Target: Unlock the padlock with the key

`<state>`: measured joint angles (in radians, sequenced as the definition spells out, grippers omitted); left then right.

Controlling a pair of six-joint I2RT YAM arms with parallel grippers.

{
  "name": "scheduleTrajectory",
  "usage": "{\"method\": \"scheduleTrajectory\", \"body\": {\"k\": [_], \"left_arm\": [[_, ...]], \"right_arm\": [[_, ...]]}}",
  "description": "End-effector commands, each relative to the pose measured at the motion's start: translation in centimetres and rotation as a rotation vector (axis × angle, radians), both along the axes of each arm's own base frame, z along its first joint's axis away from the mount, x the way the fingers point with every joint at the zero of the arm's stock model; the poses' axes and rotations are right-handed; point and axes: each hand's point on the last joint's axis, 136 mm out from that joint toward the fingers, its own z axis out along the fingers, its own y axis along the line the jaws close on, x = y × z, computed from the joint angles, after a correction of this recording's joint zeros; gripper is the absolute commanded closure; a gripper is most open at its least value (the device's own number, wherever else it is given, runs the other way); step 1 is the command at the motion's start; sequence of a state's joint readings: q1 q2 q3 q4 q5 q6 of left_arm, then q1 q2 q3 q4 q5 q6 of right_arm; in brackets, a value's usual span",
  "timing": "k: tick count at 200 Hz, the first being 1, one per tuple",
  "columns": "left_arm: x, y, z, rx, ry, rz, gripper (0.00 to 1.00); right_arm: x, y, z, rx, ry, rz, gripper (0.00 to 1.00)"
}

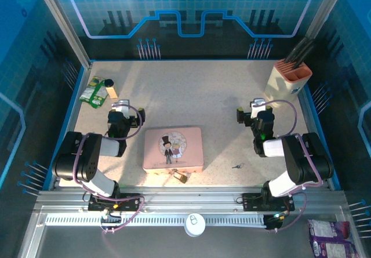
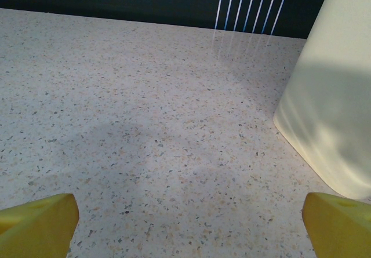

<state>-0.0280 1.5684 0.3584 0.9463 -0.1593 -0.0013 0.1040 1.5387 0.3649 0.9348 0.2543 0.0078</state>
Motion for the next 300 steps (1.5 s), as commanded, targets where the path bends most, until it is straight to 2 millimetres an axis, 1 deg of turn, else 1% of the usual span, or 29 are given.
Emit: {"method": "scheduleTrajectory", "body": {"k": [1,42,68,85,117,129,148,158,161,165,166,174,176,182,184,189,201,210,211,220,243,251,262,272,277,283,291,300], "left_arm": [[0.5,-0.2,1.1,-0.005,-0.03,-0.02,0.01],[-0.4,-0.9,1.5,0.0,-0.081,-0.059,0.01],[-1.2,-0.6,1.9,0.0,-0.123,-0.04,0.01],[-1.7,-0.8,2.6,0.003,-0.16,-0.048,0.01],[-2.6,-1.2,4.3,0.033,-0.195,-0.051,0.01],[-2.7,-1.1,4.9,0.043,-0.192,-0.034,0.01],[-2.9,-0.9,6.4,0.052,-0.175,-0.005,0.01],[-3.0,-0.8,7.3,0.015,-0.156,0.018,0.01],[-3.0,-0.6,7.6,0.001,-0.149,0.032,0.01],[-3.1,-0.5,8.1,-0.024,-0.148,0.045,0.01],[-3.2,-0.5,8.1,-0.029,-0.141,0.05,0.01],[-3.5,-0.3,8.5,-0.076,-0.109,0.076,0.01],[-3.5,-0.3,8.9,-0.086,-0.109,0.081,0.01],[-3.8,-0.3,9.3,-0.113,-0.087,0.092,0.01],[-3.9,-0.3,9.4,-0.121,-0.082,0.091,0.01],[-4.2,-0.4,9.8,-0.137,-0.072,0.094,0.01],[-5.0,-0.6,10.8,-0.186,-0.064,0.095,0.01],[-5.7,-0.2,11.2,-0.248,-0.049,0.137,0.01],[-5.8,-0.1,11.3,-0.257,-0.047,0.143,0.01],[-6.7,0.5,11.5,-0.324,-0.019,0.208,0.01],[-9.0,0.8,12.1,-0.411,0.053,0.264,0.01],[-9.7,0.8,12.3,-0.421,0.065,0.267,0.01],[-10.8,1.3,12.4,-0.453,0.063,0.308,0.01],[-12.4,2.3,11.7,-0.516,0.075,0.403,0.01],[-12.9,2.4,11.6,-0.539,0.068,0.416,0.01],[-13.2,1.9,11.9,-0.552,0.052,0.372,0.0],[-13.4,0.7,12.4,-0.56,0.044,0.291,0.01],[-13.7,-0.2,12.6,-0.579,0.045,0.233,0.01]], "right_arm": [[0.4,-0.1,0.4,0.005,-0.015,-0.005,0.0],[0.3,0.1,0.4,-0.006,-0.019,0.002,0.0],[0.1,1.1,0.5,-0.027,-0.032,0.046,0.0],[-0.2,1.5,0.7,-0.037,-0.053,0.063,0.0],[-1.1,2.1,1.9,-0.051,-0.107,0.089,0.0],[-1.7,2.3,2.5,-0.063,-0.128,0.095,0.0],[-3.2,2.8,4.1,-0.096,-0.179,0.115,0.0],[-3.9,2.9,4.8,-0.099,-0.179,0.12,0.0],[-3.9,3.0,5.4,-0.092,-0.19,0.119,0.0],[-4.1,3.0,5.4,-0.087,-0.172,0.121,0.0],[-4.1,3.0,5.8,-0.082,-0.178,0.121,0.0],[-4.4,3.3,6.2,-0.056,-0.138,0.132,0.0],[-4.4,3.4,6.6,-0.048,-0.139,0.137,0.0],[-4.7,3.7,6.8,-0.03,-0.099,0.151,0.0],[-4.8,3.8,7.4,-0.024,-0.106,0.153,0.0],[-5.0,4.0,7.9,-0.011,-0.085,0.162,0.0],[-5.5,3.9,9.9,0.034,-0.082,0.147,0.0],[-6.0,3.5,11.2,0.076,-0.08,0.118,0.0],[-6.1,3.4,11.1,0.078,-0.07,0.114,0.0],[-6.9,3.0,12.2,0.134,-0.06,0.079,0.0],[-9.3,2.1,15.3,0.311,-0.049,0.009,0.0],[-10.3,2.6,16.1,0.375,-0.028,0.031,0.0],[-11.5,4.0,17.3,0.437,-0.011,0.12,0.0],[-12.4,4.8,18.2,0.494,-0.005,0.172,0.0],[-12.8,5.1,18.5,0.52,-0.007,0.186,0.0],[-13.2,5.2,18.8,0.549,-0.011,0.201,0.0],[-14.0,5.5,18.8,0.583,-0.004,0.216,0.0],[-14.7,5.9,19.3,0.571,-0.023,0.261,0.0]]}}
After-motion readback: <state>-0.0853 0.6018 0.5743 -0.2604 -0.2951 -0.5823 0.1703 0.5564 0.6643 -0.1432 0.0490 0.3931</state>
